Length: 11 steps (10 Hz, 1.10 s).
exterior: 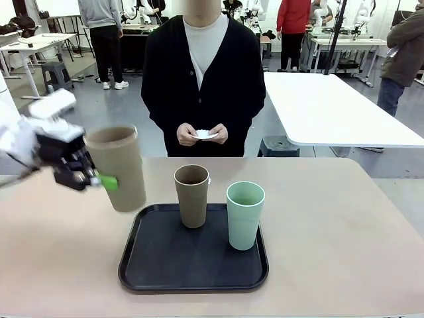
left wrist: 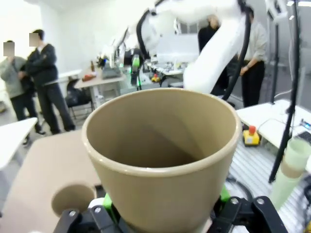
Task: Place coasters on the table and set cups on them.
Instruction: Pick up one Reusable plastic cup and place it on a coaster set by the human.
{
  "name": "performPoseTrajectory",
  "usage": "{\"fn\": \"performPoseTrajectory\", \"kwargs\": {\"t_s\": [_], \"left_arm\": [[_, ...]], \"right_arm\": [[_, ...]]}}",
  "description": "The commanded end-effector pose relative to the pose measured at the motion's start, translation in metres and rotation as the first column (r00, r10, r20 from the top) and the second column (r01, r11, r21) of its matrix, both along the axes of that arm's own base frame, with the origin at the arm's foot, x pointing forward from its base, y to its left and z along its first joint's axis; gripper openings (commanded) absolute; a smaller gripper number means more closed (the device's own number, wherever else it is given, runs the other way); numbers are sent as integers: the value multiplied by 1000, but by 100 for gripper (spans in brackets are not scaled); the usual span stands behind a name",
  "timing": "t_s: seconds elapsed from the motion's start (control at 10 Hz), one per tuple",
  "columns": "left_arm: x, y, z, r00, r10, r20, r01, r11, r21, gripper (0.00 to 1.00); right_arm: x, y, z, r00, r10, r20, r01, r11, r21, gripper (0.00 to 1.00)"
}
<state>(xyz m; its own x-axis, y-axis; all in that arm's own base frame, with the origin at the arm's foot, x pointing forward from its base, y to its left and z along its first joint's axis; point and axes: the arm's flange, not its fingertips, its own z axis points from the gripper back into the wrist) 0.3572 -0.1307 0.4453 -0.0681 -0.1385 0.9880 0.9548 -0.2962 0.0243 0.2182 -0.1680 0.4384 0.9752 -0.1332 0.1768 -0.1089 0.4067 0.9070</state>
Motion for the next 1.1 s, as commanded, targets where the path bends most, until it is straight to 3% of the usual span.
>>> {"fn": "performPoseTrajectory", "kwargs": {"t_s": [0.0, 0.1, 0.3, 0.4, 0.5, 0.7, 0.8, 1.0], "left_arm": [[-19, -1, 63, 999, 16, -39, -13, 998, 64, 27], [-22, -5, 75, 999, 28, -36, -24, 996, 87, 27], [-16, -4, 71, 998, 38, -48, -35, 996, 77, 27], [-19, 2, 64, 991, 122, -48, -119, 991, 61, 27], [-28, -5, 87, 999, 29, -37, -26, 997, 77, 27], [-28, -5, 87, 999, 29, -37, -26, 997, 77, 27], [-24, -1, 77, 997, 52, -48, -48, 995, 83, 86], [56, -5, 76, 993, 112, -26, -110, 993, 46, 86]], "right_arm": [[1, -1, 1, 1000, -1, 23, 1, 1000, 21, 100], [1, -1, 1, 1000, -1, 23, 1, 1000, 21, 100], [1, -1, 1, 1000, -1, 23, 1, 1000, 21, 100], [1, -1, 1, 1000, -1, 23, 1, 1000, 21, 100], [1, -1, 1, 1000, -1, 23, 1, 1000, 21, 100], [1, -1, 1, 1000, -1, 23, 1, 1000, 21, 100], [1, -1, 1, 1000, -1, 23, 1, 1000, 21, 100], [1, -1, 1, 1000, -1, 23, 1, 1000, 21, 100]]}}
